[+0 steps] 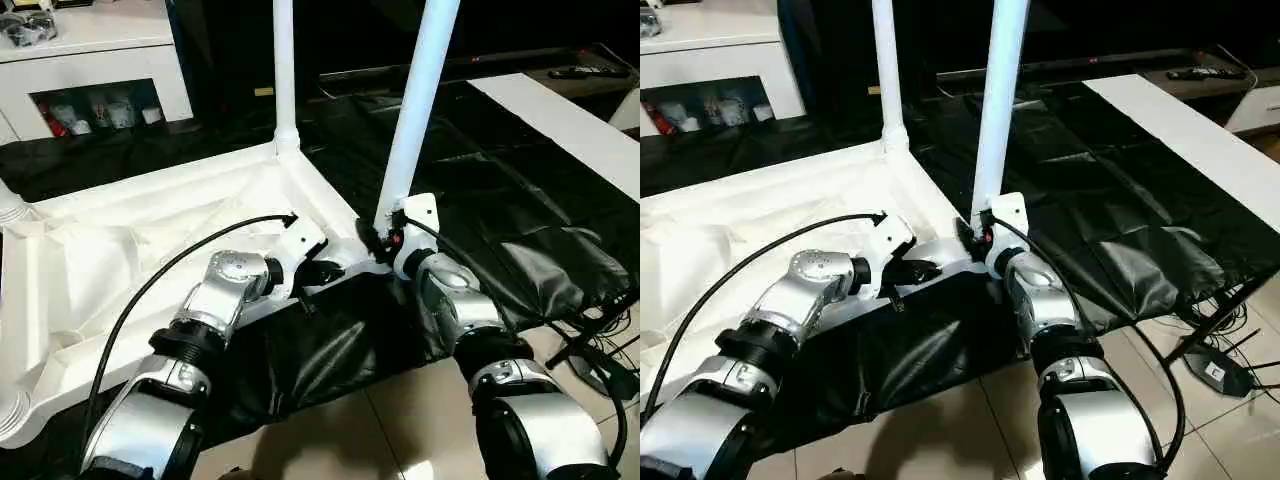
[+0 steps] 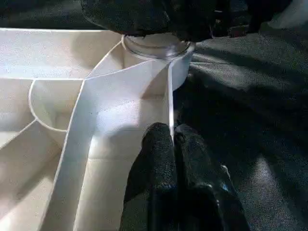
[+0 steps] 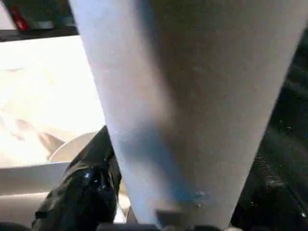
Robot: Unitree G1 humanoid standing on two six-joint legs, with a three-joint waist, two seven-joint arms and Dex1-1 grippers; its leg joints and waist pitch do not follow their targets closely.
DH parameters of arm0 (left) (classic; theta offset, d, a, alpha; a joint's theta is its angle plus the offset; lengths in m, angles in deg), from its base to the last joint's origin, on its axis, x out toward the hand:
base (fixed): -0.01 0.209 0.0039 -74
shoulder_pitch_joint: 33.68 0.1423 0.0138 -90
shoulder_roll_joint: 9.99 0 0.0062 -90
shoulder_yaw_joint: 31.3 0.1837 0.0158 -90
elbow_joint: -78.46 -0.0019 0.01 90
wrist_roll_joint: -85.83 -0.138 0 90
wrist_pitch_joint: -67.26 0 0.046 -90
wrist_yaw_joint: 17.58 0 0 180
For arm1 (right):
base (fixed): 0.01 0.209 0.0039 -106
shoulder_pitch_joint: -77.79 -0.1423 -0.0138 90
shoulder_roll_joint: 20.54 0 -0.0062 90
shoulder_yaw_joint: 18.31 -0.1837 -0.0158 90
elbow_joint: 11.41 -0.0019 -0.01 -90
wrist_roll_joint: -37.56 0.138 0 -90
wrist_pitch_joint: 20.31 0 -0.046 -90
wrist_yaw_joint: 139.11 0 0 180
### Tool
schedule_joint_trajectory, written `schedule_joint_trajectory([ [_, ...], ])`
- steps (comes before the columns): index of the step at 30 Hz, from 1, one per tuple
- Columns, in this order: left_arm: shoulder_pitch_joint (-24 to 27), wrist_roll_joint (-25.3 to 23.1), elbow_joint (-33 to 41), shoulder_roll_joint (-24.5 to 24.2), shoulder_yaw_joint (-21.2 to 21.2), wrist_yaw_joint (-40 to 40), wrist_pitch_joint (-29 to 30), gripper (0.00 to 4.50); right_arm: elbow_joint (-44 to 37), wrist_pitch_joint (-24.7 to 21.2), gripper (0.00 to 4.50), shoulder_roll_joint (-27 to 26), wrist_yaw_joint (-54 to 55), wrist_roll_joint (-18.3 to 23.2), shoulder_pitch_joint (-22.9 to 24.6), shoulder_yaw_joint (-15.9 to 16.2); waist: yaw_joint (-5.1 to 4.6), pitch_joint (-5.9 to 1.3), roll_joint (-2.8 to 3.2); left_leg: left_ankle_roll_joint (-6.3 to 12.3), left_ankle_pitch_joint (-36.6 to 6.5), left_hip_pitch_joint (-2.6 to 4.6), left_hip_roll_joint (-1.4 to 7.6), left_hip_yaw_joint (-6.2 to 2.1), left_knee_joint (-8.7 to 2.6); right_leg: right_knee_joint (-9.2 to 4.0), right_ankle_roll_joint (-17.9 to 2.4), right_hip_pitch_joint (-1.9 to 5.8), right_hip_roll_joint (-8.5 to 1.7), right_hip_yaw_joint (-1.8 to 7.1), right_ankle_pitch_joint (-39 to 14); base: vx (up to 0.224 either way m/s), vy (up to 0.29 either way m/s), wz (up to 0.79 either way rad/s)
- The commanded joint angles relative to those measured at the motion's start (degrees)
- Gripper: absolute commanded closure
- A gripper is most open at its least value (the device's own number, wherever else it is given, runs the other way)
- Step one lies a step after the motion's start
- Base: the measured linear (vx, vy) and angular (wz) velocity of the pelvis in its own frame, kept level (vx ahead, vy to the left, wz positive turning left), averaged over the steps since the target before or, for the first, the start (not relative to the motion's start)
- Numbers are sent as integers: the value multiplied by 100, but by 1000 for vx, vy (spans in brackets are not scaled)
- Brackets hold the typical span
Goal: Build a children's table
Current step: Rotate leg to tighten
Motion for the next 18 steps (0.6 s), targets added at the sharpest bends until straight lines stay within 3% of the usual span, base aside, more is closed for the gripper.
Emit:
schedule_joint_trajectory([
  [1,-25,184,215,222,314,388,-261,450,257,-45,133,-331,-687,-115,15,497,11,-316,-26,86,-1832,17,-21,45,-373,-482,-1077,225,-188,119,-1388,0,0,0],
  [3,1,227,259,158,316,520,-281,450,276,38,124,-239,-822,-163,11,542,13,-331,-26,128,-1625,2,-23,50,-354,-445,-1170,243,-182,119,-1071,0,0,0],
  [9,60,454,409,-272,312,1547,-460,450,-77,-15,124,412,-3137,-86,229,941,92,-368,-43,517,-1011,-5,-14,97,-251,-302,-1587,296,-133,82,212,0,0,0],
  [12,8,476,311,-365,291,1709,-539,450,-246,-169,124,591,-3915,-71,321,1133,123,-358,-31,560,-1109,19,8,100,-257,-311,-1645,280,-153,81,40,0,0,0],
  [18,-230,469,-43,-523,259,2018,-696,450,-749,-455,124,1061,-5504,-73,580,1660,227,-317,-30,382,-1647,67,27,99,-305,-398,-1529,248,-172,103,-805,0,0,0],
])
